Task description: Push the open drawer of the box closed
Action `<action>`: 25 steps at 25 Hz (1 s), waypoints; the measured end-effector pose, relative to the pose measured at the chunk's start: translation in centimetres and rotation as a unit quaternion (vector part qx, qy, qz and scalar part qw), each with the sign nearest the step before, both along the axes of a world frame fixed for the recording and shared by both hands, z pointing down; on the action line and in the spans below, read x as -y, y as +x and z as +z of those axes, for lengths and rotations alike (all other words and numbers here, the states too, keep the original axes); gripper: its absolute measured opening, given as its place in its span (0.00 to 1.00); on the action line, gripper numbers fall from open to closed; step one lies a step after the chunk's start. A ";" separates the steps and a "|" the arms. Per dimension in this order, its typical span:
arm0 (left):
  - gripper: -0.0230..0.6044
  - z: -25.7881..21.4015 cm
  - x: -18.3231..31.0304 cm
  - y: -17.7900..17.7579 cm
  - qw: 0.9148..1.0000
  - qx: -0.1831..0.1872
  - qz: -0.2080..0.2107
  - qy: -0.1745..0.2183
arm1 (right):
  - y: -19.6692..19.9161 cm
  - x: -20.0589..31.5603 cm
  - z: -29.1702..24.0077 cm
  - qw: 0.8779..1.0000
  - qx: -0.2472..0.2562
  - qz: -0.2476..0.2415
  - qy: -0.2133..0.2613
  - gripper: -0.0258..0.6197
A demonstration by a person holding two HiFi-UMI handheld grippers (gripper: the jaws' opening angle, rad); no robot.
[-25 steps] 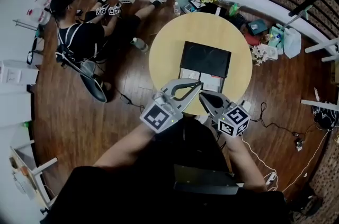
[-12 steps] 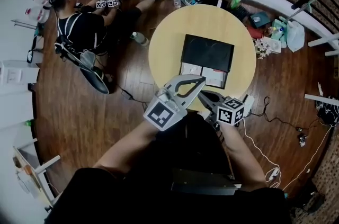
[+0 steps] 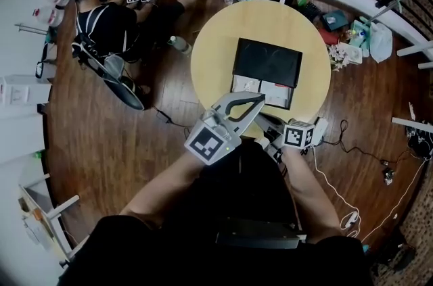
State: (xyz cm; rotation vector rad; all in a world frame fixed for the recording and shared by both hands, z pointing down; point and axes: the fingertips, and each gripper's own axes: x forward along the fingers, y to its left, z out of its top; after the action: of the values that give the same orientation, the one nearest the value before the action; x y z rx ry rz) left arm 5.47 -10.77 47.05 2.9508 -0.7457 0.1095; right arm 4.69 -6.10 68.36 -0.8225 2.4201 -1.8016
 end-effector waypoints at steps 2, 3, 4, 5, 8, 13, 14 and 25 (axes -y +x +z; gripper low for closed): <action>0.07 0.3 0.0 -0.1 1.000 0.001 -0.001 -0.003 | 0.2 0.0 1.2 1.000 -0.009 0.003 -0.012 0.17; 0.07 0.4 0.0 -0.1 1.000 0.002 -0.002 -0.003 | 0.4 0.0 1.7 1.000 -0.008 0.006 -0.020 0.18; 0.07 0.6 0.0 -0.1 1.000 0.004 -0.002 -0.003 | 0.5 0.0 2.0 1.000 -0.004 0.010 -0.028 0.18; 0.07 0.8 0.0 0.0 1.000 0.006 -0.003 -0.003 | 0.6 0.1 2.3 0.999 0.002 0.014 -0.036 0.19; 0.07 1.3 0.2 0.2 1.000 0.013 -0.003 -0.006 | 0.8 0.5 3.5 0.998 0.007 0.020 -0.056 0.19; 0.07 1.8 0.0 0.1 1.000 0.008 -0.008 -0.011 | 1.2 0.5 5.7 0.995 0.012 0.034 -0.089 0.21; 0.07 1.9 -0.1 0.0 1.000 0.008 -0.008 -0.010 | 1.3 0.5 6.1 0.995 0.014 0.039 -0.092 0.21; 0.07 3.1 1.4 -0.1 1.000 0.009 -0.007 -0.024 | 1.5 2.1 8.8 0.991 0.011 0.043 -0.123 0.26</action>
State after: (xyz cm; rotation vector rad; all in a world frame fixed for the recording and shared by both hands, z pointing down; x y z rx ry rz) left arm 5.40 -12.18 50.16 2.9037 -0.7548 0.1512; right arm 6.20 -8.23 77.17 -0.9014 2.1404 -2.0916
